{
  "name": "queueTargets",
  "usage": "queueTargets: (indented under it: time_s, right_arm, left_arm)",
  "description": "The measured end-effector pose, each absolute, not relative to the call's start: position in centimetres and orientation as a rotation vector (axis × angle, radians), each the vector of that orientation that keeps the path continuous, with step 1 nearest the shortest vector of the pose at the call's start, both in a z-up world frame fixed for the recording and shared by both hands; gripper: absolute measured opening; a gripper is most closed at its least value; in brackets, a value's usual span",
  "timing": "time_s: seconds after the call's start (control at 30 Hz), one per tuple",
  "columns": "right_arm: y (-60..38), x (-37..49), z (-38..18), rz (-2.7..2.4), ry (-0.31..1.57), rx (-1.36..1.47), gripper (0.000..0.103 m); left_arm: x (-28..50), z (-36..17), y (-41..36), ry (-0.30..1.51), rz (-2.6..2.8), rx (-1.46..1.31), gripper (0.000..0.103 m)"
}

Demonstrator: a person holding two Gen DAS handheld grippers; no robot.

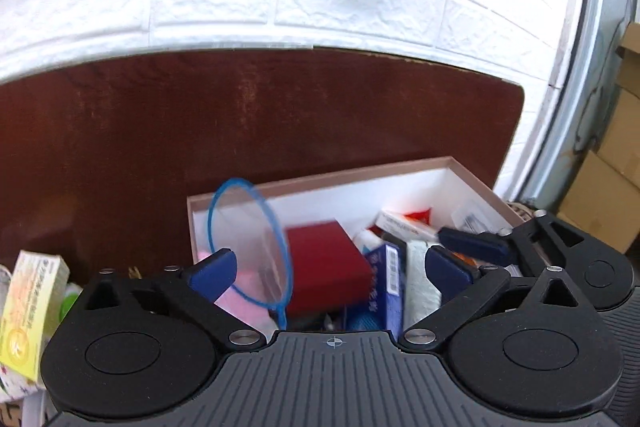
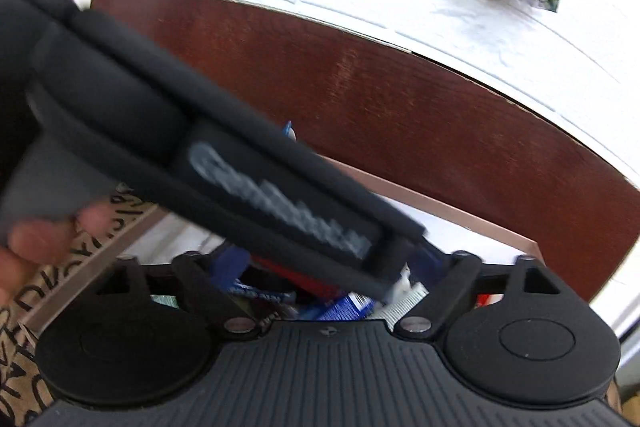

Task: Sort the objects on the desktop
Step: 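Lower the red box into the cardboard box and open the left gripper, then withdraw the left gripper and move it toward the yellow medicine box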

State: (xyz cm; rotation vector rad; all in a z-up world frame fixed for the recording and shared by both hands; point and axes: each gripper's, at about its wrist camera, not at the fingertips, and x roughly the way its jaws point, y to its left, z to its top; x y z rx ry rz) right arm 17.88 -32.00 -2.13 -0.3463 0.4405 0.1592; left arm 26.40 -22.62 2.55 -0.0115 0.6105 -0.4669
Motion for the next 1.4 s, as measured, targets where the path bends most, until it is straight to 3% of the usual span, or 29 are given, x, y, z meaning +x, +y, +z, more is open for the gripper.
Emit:
queueTargets:
  time_s: [0.33,0.97,1.4]
  right_arm:
    - [-33.1,13.9,-2.5,0.072,0.493,-0.171,0.102]
    - [-30.0,6.6,-1.2,0.076,0.370,-0.056,0.103]
    - [-27.0,1.4,-3.8,0.088,0.386,0.072,0.103]
  left_arm:
    - [22.8,1.8,-22.3,0.621,-0.478,0.029,0.103]
    - [13.0,3.5,-19.9,0.550,-0.425,0.083,0.103]
    - [6.8,0.3,-14.7,0.607,-0.343,0.018,0.103]
